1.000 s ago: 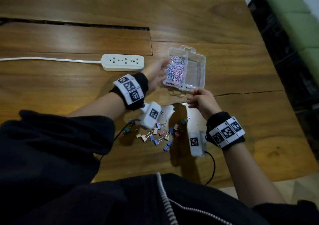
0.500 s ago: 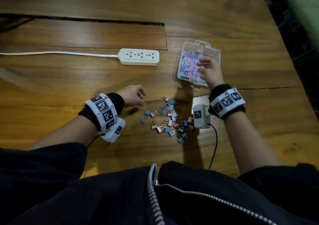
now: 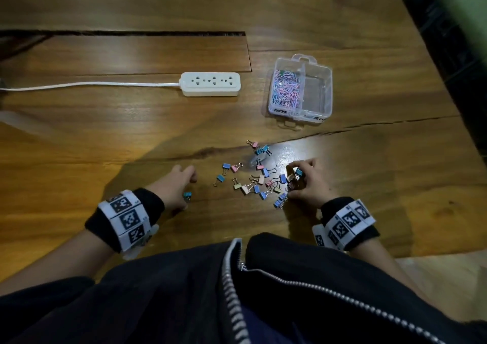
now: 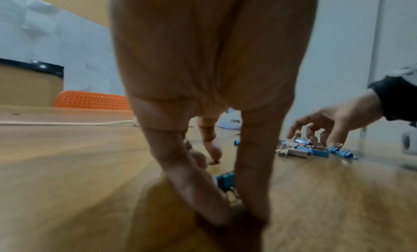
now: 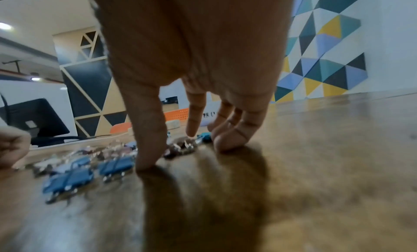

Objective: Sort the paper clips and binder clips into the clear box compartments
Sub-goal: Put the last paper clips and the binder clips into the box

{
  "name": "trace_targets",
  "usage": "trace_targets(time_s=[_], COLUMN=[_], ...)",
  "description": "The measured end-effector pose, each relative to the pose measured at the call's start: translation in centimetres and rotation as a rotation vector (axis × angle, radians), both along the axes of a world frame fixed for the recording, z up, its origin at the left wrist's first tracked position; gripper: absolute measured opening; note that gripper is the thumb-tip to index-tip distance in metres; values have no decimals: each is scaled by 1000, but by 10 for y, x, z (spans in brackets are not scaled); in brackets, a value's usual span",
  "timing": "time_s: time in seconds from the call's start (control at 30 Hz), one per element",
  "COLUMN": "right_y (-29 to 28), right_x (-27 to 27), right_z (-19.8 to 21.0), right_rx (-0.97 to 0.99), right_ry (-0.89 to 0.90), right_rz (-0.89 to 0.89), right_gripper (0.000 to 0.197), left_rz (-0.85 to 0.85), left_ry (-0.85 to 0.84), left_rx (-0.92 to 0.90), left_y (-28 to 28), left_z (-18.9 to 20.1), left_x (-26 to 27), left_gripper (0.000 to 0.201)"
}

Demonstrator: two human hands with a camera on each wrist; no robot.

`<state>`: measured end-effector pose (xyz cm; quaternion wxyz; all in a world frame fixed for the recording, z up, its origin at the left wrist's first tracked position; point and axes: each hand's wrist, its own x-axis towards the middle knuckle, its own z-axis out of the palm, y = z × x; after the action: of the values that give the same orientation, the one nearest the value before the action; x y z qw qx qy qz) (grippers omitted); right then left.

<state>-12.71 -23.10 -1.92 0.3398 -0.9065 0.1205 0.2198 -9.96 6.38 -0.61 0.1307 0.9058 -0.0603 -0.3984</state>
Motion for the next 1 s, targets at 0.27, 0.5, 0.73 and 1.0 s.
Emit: trace_targets(time_s=[0.27,0.5,0.73,1.0], right_y=[-3,3,15,8], right_x=[-15,-34,-12,8], right_z=[-6,9,1,6], right_rx=[130,-98,-171,-168], right_ry=[-305,42,-13,-39], right_rz=[-184,138,155,181], right_gripper=[45,104,89,41], left_rz=[254,231,78,-204], left_ry=[-84,-85,-246,-393], left_rx=[-345,-205,-157,-70], left_y=[-57,-73,-106,-139], left_z=[0,-1,-5,-6], left_x=[-8,-15,-7,10], left_gripper=[73,119,59,30])
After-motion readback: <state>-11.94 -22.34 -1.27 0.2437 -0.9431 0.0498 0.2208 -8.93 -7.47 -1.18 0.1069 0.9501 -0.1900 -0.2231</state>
